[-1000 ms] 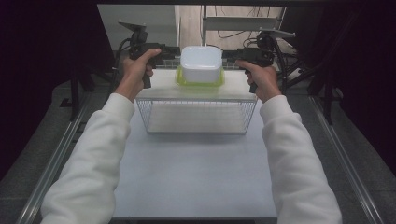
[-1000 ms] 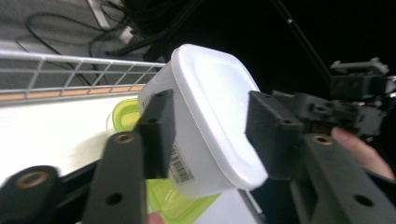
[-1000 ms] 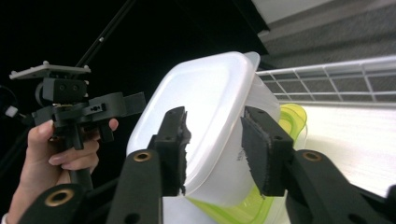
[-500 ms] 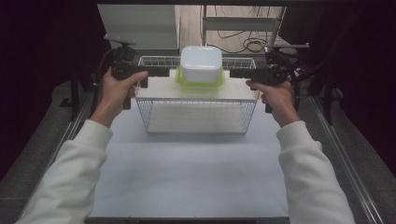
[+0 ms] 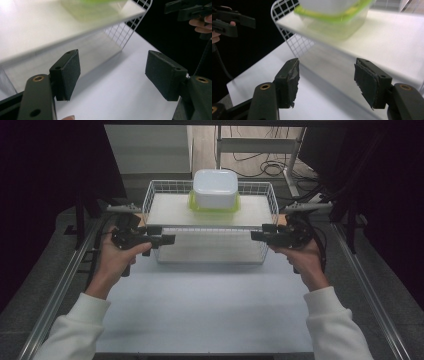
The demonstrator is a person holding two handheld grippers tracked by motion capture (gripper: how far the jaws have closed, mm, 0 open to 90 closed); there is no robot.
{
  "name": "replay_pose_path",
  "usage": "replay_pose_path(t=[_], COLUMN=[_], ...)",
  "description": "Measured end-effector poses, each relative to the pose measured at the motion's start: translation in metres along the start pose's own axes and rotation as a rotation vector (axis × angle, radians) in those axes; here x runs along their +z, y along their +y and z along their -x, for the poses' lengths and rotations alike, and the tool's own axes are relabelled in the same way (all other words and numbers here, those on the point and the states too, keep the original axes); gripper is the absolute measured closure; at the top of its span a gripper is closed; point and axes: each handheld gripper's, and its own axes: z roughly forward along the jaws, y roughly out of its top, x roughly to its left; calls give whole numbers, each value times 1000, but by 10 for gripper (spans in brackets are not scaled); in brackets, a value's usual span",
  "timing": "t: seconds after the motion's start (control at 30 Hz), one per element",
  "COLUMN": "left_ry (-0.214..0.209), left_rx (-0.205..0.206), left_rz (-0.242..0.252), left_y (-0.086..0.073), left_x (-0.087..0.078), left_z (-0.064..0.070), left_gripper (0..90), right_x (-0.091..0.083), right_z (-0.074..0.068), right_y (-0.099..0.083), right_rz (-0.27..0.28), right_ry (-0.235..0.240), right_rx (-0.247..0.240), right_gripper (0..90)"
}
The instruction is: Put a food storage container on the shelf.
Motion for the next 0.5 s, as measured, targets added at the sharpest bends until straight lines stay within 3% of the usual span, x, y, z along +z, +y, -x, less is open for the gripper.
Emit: replay_pose_path(t=[0.03,0.07,0.17,0.2,0.23,0.27,0.3,0.5], left_ry=[6,6,10,10,16,16,16,32], left_rx=[-5,-5,0,0,5,5,11,14], left_rz=[-2,-2,-24,-24,-32,-32,-43,-102], left_y=[-13,-13,-38,-38,-49,-49,-60,-91], left_x=[2,2,9,9,12,12,16,28], left_z=[0,0,0,0,1,1,2,1], left_gripper=[273,273,274,274,273,274,274,271], right_x=[-1,-1,-1,-1,-1,-1,-1,2], right_z=[-1,-1,-3,-3,-4,-4,-4,-4], right_y=[-15,-15,-42,-42,-54,-54,-65,-93], right_rz=[-4,-4,-29,-29,-38,-38,-50,-86], right_ry=[4,4,17,17,23,23,26,22], right_rx=[-3,-3,-8,-8,-3,-3,1,20], right_gripper=[357,357,348,348,346,346,345,342])
